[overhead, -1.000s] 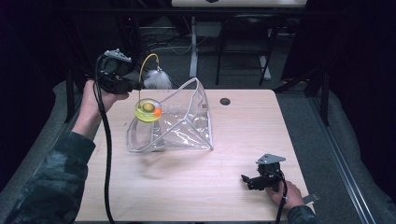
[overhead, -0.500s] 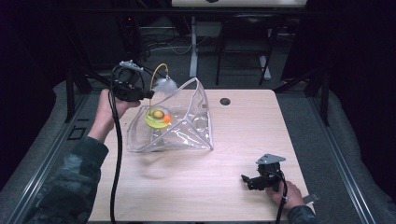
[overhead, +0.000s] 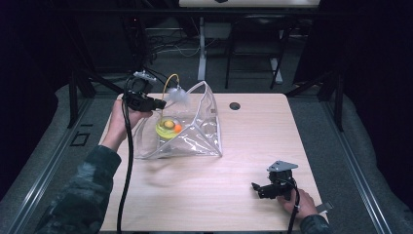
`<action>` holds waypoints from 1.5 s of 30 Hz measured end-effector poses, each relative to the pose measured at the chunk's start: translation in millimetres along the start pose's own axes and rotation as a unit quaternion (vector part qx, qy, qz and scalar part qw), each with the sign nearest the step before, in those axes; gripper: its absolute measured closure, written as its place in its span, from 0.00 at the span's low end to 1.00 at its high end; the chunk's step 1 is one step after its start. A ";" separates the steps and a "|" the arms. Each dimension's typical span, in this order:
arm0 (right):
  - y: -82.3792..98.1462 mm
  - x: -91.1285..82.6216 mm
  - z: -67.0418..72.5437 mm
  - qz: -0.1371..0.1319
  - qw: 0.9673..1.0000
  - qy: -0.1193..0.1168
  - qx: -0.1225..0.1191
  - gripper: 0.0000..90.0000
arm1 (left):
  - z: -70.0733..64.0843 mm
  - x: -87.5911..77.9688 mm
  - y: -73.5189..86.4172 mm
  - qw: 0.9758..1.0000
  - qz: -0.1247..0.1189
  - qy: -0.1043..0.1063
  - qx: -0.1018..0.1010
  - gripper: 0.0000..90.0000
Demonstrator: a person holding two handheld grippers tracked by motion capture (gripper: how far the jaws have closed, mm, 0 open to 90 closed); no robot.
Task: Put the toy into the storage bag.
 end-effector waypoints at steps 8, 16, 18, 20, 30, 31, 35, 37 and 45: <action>0.6 -0.5 0.4 -0.001 1.000 -0.004 -0.001 0.00 | 0.7 17.0 5.3 1.000 0.007 -0.001 -0.007 0.98; 0.7 -0.2 0.3 -0.002 1.000 -0.003 -0.001 0.00 | 1.7 31.3 11.7 1.000 0.018 -0.001 -0.014 0.98; 0.7 -0.3 0.4 -0.002 1.000 -0.003 -0.001 0.00 | 1.8 35.1 13.4 1.000 0.019 -0.002 -0.016 0.98; 0.7 -0.5 0.1 0.001 1.000 0.001 -0.003 0.00 | 2.2 39.1 15.2 1.000 0.022 -0.001 -0.017 0.98; 0.8 -0.5 0.1 0.000 1.000 0.002 -0.002 0.00 | 0.9 54.7 21.3 0.999 0.033 -0.011 -0.016 0.98; 0.8 -0.5 0.1 0.001 1.000 0.002 -0.003 0.00 | 0.4 55.7 21.9 0.999 0.033 -0.011 -0.016 0.98; 0.8 -0.5 0.3 0.001 1.000 0.001 -0.002 0.00 | -0.1 58.3 22.9 0.999 0.035 -0.010 -0.018 0.98; 0.9 -0.6 0.1 0.001 1.000 0.002 -0.002 0.00 | -0.3 60.1 23.0 0.999 0.037 -0.013 -0.021 0.98; 0.8 -0.4 0.4 -0.001 1.000 0.000 -0.001 0.00 | -2.8 67.4 23.9 0.998 0.053 -0.024 -0.025 0.97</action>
Point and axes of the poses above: each handheld gripper's, and its own axes: x roughly forward along the jaws, y roughly out of its underside, z roughly to its left, the point moved 1 cm from there along x, roughly forward along the jaws, and after that the axes turned 9 degrees about z, right-handed, at the moved point
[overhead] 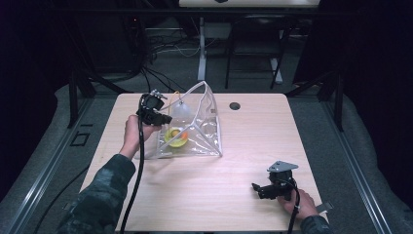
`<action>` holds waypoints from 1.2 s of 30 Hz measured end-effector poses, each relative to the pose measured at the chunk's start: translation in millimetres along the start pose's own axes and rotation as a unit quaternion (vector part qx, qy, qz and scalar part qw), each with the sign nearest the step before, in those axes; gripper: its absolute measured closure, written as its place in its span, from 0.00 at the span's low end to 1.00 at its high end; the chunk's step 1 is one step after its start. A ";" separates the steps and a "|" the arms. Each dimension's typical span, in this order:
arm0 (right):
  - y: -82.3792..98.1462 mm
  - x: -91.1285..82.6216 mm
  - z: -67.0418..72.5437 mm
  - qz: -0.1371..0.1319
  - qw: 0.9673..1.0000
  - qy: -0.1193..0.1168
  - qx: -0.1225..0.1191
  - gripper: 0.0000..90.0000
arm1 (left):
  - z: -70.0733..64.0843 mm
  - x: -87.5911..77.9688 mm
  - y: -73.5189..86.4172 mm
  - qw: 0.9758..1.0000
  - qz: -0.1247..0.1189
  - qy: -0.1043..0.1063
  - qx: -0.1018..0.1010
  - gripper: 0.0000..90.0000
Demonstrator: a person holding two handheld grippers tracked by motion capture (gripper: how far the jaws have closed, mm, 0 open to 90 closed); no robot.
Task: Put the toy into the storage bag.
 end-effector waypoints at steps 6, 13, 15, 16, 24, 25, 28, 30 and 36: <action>0.0 0.0 0.0 0.000 1.000 0.000 0.000 0.00 | 2.2 0.9 2.1 1.000 -0.005 0.004 -0.008 0.97; 0.1 -0.2 -0.2 0.002 1.000 0.002 -0.002 0.00 | 6.2 -11.3 5.2 1.000 -0.020 0.008 -0.017 0.90; 0.1 -0.1 -0.2 0.002 1.000 0.002 -0.002 0.00 | 6.4 -13.5 5.6 1.000 -0.022 0.009 -0.018 0.86; 0.1 -0.2 -0.2 0.002 1.000 0.002 -0.002 0.00 | 6.6 -18.7 7.1 0.999 -0.029 0.012 -0.017 0.84; 0.0 0.0 0.1 0.000 1.000 0.000 0.000 0.00 | 6.6 -36.2 14.2 0.999 -0.040 0.008 -0.027 0.47; 0.0 0.0 0.1 0.000 1.000 0.000 0.000 0.00 | 7.2 -38.7 15.8 0.999 -0.044 0.009 -0.029 0.44; 0.0 0.0 0.1 0.000 1.000 0.000 0.000 0.00 | 7.8 -47.5 21.0 0.998 -0.055 0.011 -0.037 0.34; 0.0 0.0 0.1 0.000 1.000 0.000 0.000 0.00 | 8.1 -53.1 24.5 0.998 -0.058 0.004 -0.037 0.28; 0.0 -0.2 0.1 0.001 1.000 0.000 0.000 0.00 | 8.8 -69.8 38.0 0.997 -0.061 -0.014 -0.034 0.17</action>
Point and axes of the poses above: each handheld gripper's, and its own axes: x roughly forward along the jaws, y roughly out of its underside, z roughly to its left, the point moved 1 cm from there along x, roughly forward along the jaws, and after that the axes turned 9 degrees about z, right-handed, at the moved point
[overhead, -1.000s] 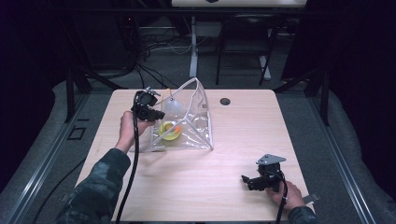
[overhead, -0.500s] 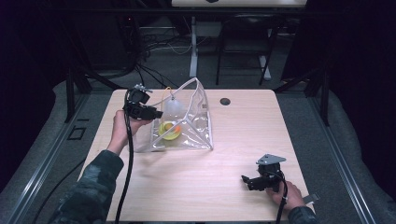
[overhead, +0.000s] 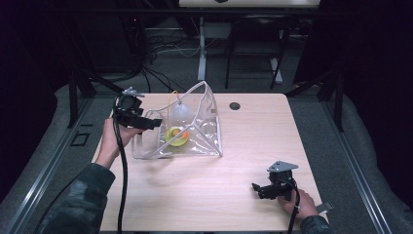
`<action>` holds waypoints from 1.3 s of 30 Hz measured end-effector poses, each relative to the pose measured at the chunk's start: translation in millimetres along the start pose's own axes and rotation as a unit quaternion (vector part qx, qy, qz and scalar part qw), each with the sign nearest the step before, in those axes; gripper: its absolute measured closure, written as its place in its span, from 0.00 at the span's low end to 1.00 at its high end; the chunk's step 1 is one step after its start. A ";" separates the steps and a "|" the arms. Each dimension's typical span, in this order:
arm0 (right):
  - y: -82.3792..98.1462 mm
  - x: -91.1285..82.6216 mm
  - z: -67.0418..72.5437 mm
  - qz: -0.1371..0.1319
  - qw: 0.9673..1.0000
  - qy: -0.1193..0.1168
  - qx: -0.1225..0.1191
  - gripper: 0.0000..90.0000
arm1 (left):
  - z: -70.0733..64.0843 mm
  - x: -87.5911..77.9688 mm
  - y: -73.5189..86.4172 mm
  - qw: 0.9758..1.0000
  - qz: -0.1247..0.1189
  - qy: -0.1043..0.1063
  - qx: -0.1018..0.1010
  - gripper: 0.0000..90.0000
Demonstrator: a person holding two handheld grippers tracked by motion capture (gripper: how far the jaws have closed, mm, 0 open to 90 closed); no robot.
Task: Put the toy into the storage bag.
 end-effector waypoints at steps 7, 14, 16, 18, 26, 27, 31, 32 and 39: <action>0.0 0.1 0.2 -0.001 1.000 0.000 0.001 0.00 | 7.4 -17.8 22.5 1.000 -0.003 -0.026 -0.009 0.07; 0.1 -0.1 0.3 0.000 1.000 0.001 0.001 0.00 | 16.8 -28.9 59.2 0.998 0.005 -0.050 -0.026 0.00; 0.1 -0.1 0.3 0.000 1.000 0.001 0.002 0.00 | 20.8 -32.2 72.2 0.998 0.005 -0.057 -0.030 0.00; 0.1 0.0 0.6 -0.001 1.000 0.001 0.003 0.00 | 24.5 -32.7 86.1 0.997 0.013 -0.068 -0.040 0.00; 0.2 0.0 0.7 -0.002 1.000 0.001 0.003 0.00 | 38.5 -17.3 143.0 0.994 0.031 -0.073 -0.081 0.00; 0.2 0.0 0.7 -0.002 1.000 0.001 0.003 0.00 | 39.8 -14.4 147.8 0.993 0.036 -0.071 -0.082 0.00; 0.2 0.0 0.7 -0.002 1.000 0.001 0.004 0.00 | 39.3 -4.9 159.7 0.993 0.043 -0.066 -0.088 0.00; 0.2 0.0 0.8 -0.002 1.000 0.001 0.004 0.00 | 38.2 1.6 166.1 0.993 0.049 -0.066 -0.089 0.00; 0.3 0.0 0.8 -0.002 1.000 0.001 0.004 0.00 | 36.6 22.7 183.2 0.992 0.060 -0.060 -0.094 0.00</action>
Point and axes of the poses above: each handheld gripper's, and its own axes: x roughly forward along the jaws, y roughly out of its underside, z roughly to its left, the point moved 1 cm from there along x, roughly forward along the jaws, and after that the axes turned 9 degrees about z, right-handed, at the moved point
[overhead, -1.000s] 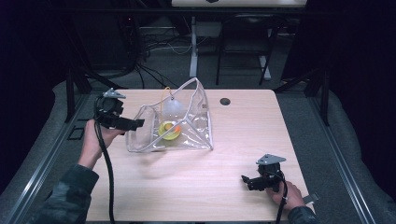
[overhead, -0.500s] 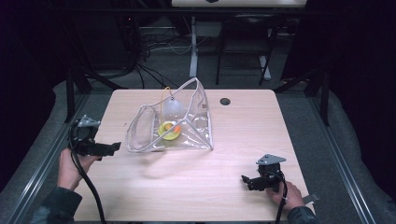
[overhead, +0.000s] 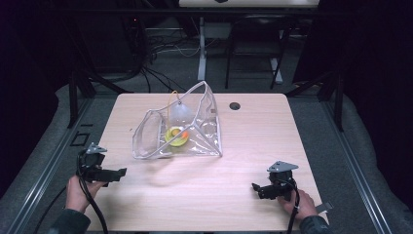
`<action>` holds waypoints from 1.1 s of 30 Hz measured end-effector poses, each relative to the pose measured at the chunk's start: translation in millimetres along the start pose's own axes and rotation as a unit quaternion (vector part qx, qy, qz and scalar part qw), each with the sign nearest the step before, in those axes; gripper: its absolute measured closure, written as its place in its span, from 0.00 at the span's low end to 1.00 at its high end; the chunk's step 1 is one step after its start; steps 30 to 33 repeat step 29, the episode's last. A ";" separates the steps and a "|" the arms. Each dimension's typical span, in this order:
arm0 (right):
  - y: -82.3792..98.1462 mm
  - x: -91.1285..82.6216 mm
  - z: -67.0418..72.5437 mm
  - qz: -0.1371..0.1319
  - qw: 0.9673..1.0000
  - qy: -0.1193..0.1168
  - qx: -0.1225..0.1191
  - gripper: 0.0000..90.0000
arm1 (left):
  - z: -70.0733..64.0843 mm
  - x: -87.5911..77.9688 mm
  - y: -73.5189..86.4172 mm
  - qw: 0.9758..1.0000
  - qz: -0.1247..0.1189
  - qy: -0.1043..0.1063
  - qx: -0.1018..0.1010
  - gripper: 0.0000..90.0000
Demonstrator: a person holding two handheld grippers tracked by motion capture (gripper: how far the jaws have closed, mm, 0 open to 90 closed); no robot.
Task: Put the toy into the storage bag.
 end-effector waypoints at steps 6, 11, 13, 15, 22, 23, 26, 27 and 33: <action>0.1 -0.1 -0.1 0.000 1.000 0.002 -0.001 0.00 | 1.7 17.7 11.4 1.000 0.018 0.005 0.004 0.00; 0.3 0.2 0.3 -0.003 1.000 0.002 0.001 0.00 | 2.6 34.3 21.2 0.999 0.043 0.015 0.005 0.00; 0.3 0.2 0.3 -0.003 1.000 0.002 0.001 0.00 | 3.7 38.7 23.8 0.999 0.044 0.011 0.003 0.00; 0.3 0.2 0.3 -0.003 1.000 0.002 0.001 0.00 | 4.4 43.9 27.0 0.999 0.047 0.011 0.000 0.00; 0.6 -0.1 0.6 -0.003 1.000 0.003 0.001 0.00 | 1.9 53.0 31.9 0.999 0.047 -0.002 0.018 0.00; 0.6 -0.2 0.8 -0.002 1.000 0.004 0.002 0.00 | 1.3 53.8 32.8 0.999 0.037 -0.003 0.015 0.00; 0.6 -0.2 0.7 -0.002 1.000 0.004 0.002 0.00 | -0.4 54.6 39.3 1.000 0.005 -0.005 0.013 0.00; 0.6 -0.2 0.7 -0.002 1.000 0.004 0.002 0.00 | -0.2 54.7 41.3 1.000 -0.005 -0.004 0.014 0.00; 0.7 -0.2 0.8 -0.002 1.000 0.004 0.002 0.00 | 0.0 54.6 42.5 1.000 -0.009 -0.003 0.015 0.00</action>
Point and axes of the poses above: each handheld gripper's, and its own axes: x roughly forward along the jaws, y roughly out of its underside, z roughly to its left, the point moved 1 cm from there along x, roughly forward along the jaws, and after that the axes turned 9 degrees about z, right-handed, at the moved point
